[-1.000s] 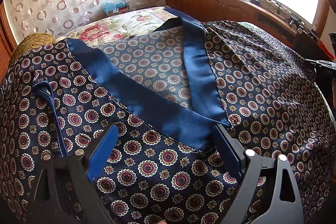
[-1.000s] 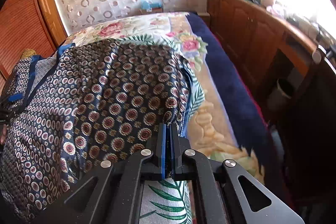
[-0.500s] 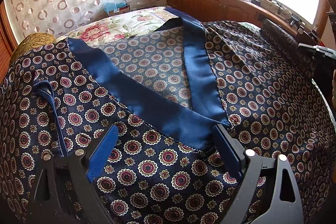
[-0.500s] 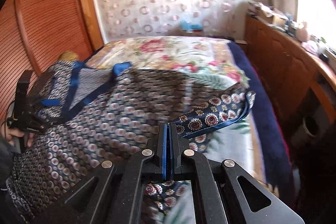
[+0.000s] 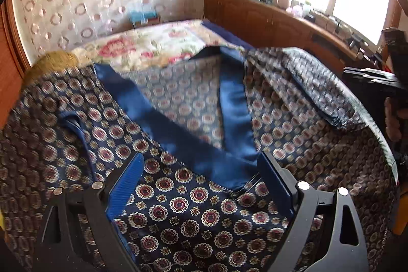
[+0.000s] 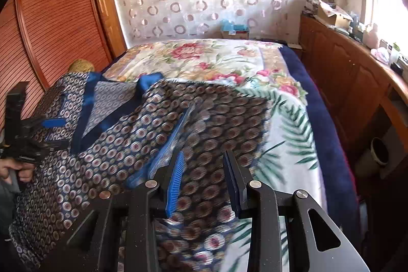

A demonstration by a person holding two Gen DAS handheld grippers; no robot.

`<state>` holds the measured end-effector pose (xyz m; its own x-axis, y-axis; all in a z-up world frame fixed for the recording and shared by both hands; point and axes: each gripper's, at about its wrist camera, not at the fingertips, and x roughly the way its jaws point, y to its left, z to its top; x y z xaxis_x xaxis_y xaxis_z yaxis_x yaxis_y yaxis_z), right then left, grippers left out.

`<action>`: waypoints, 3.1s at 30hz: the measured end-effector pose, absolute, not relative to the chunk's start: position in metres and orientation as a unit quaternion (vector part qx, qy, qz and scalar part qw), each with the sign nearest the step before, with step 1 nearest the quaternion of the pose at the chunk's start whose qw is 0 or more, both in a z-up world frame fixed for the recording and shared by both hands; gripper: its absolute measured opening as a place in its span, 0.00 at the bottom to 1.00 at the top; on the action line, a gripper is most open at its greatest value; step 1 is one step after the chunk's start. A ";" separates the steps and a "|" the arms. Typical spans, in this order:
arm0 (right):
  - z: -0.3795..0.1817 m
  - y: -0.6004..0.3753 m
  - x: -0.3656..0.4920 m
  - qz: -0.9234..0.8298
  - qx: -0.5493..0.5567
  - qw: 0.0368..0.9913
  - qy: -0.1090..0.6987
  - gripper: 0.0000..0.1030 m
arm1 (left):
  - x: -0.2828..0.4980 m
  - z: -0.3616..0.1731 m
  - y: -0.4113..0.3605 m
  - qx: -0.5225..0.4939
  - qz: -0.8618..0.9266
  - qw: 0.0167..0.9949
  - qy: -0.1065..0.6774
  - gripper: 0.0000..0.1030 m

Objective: Fold small clothes

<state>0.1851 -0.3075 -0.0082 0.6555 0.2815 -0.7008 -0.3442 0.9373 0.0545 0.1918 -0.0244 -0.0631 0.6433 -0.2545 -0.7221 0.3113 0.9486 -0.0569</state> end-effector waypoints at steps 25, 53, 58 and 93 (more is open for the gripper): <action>-0.037 -0.259 0.265 0.156 -0.115 0.900 0.390 0.60 | 0.179 -0.031 0.089 0.006 -0.040 0.939 0.342 0.77; -0.067 -0.286 0.310 0.119 -0.082 0.899 0.414 0.60 | 0.212 -0.037 0.194 -0.036 0.062 0.928 0.364 0.61; -0.067 -0.287 0.308 0.118 -0.082 0.899 0.415 0.61 | 0.220 -0.050 0.208 -0.059 0.049 0.918 0.389 0.40; -0.066 -0.287 0.307 0.117 -0.083 0.898 0.415 0.63 | 0.190 -0.008 0.169 -0.050 -0.007 0.946 0.320 0.02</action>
